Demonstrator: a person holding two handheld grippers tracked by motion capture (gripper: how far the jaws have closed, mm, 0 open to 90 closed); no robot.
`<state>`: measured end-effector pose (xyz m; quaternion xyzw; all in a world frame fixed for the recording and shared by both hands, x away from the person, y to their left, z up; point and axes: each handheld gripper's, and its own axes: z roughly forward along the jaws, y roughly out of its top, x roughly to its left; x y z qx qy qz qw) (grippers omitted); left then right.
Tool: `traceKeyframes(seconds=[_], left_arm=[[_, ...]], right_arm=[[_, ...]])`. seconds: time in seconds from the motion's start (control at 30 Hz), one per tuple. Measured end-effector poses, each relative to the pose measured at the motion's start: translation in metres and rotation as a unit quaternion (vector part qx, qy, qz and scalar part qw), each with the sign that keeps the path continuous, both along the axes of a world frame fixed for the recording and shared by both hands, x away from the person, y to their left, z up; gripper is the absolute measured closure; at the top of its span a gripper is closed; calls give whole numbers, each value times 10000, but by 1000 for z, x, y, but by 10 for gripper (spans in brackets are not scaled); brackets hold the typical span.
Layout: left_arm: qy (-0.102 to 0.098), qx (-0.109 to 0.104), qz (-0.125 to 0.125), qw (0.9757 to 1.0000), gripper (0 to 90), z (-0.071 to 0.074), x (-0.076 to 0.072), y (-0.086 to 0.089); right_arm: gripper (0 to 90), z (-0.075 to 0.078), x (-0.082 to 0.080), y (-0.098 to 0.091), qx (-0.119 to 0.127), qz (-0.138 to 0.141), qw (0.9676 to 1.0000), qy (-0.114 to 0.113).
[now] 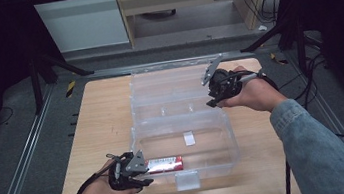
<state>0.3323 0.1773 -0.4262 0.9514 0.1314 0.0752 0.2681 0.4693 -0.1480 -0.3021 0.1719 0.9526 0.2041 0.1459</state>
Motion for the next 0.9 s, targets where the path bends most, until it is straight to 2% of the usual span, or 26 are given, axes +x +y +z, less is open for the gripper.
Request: traceKeyframes(seconds=[0.2, 0.27, 0.47, 0.5, 0.9], left_arm=[[149, -56, -106, 9998, 722, 0, 1, 0], [133, -24, -120, 9998, 760, 1, 1, -1], [125, -87, -75, 9999, 770, 0, 4, -1], [119, -84, -77, 9999, 773, 0, 5, -2], [30, -170, -105, 9998, 784, -1, 15, -12]], right_arm=[[562, 2, 7, 4, -45, 18, 10000, -74], [536, 2, 9, 5, -44, -12, 9999, -103], [488, -2, 18, 8, -174, 66, 9995, -242], [489, -4, 22, 8, -200, 79, 9993, -307], [507, -10, 49, 9, -399, -57, 9984, -395]])
